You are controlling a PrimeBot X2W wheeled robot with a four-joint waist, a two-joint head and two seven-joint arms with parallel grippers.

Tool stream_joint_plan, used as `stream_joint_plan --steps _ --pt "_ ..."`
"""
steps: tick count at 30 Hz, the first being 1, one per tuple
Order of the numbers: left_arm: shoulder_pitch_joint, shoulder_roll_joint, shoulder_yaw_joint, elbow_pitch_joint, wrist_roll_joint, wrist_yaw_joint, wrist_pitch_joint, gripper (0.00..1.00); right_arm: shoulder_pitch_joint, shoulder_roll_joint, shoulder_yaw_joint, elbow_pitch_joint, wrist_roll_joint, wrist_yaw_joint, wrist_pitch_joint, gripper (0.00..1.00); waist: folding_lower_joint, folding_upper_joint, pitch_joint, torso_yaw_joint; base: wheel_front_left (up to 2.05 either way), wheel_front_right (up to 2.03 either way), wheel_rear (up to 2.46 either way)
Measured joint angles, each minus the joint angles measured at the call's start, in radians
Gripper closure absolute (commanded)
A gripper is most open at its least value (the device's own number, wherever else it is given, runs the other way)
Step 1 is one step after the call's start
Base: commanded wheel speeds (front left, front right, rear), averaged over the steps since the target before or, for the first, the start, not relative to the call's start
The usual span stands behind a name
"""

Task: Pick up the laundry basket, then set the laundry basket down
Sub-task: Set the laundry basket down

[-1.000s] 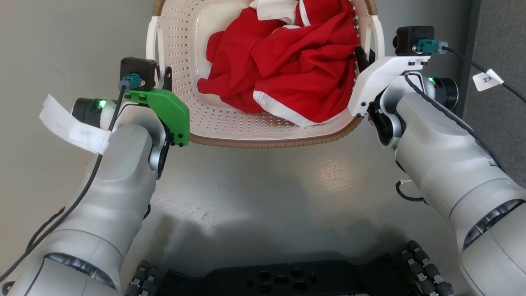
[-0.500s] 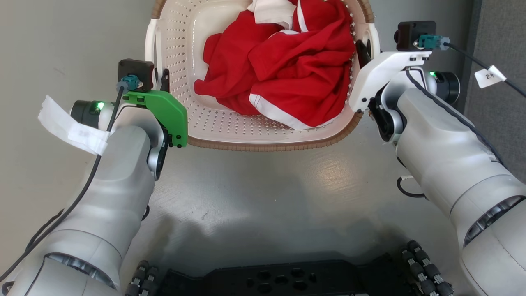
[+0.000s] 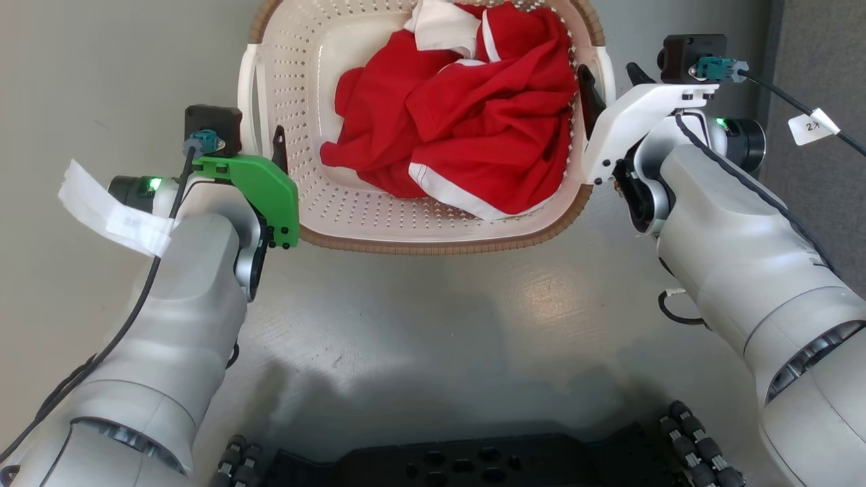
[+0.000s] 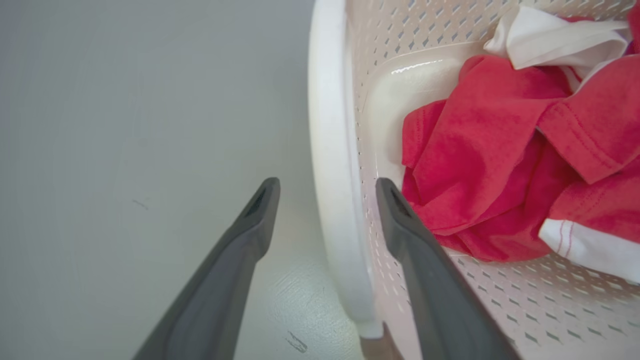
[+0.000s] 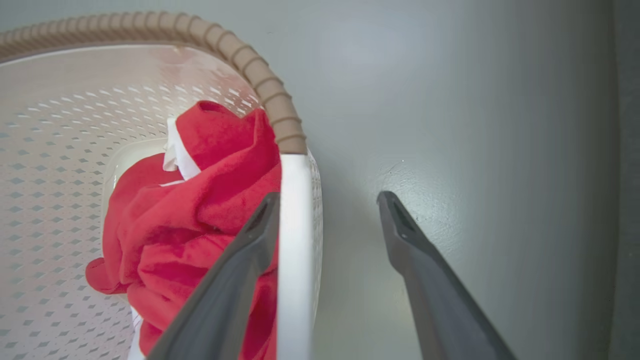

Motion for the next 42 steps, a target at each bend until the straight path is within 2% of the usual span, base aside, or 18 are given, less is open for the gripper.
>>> stream_joint_plan --steps 13,27,35,42 --pt "0.005 0.0 0.004 0.014 -0.014 0.006 -0.021 0.0 0.002 0.0 -0.012 0.013 0.011 -0.001 -0.018 0.0 0.0 0.0 -0.075 0.001 0.0 0.0 0.0" --pt "0.075 0.002 0.023 0.002 -0.014 0.006 -0.044 0.0 0.054 -0.001 -0.045 -0.012 0.012 0.009 -0.027 0.0 0.0 0.0 -0.234 -0.001 0.0 0.0 0.0" --pt "0.126 0.042 0.087 -0.175 0.002 0.015 -0.044 0.0 0.12 -0.036 -0.112 -0.113 -0.033 0.007 -0.029 0.0 0.0 0.0 -0.344 -0.005 0.0 0.0 0.0" --pt "0.261 0.081 0.175 -0.344 0.056 0.031 -0.044 0.0 0.244 -0.044 -0.168 -0.219 -0.112 -0.006 -0.029 0.0 0.0 0.0 -0.456 -0.011 0.0 0.0 0.0"
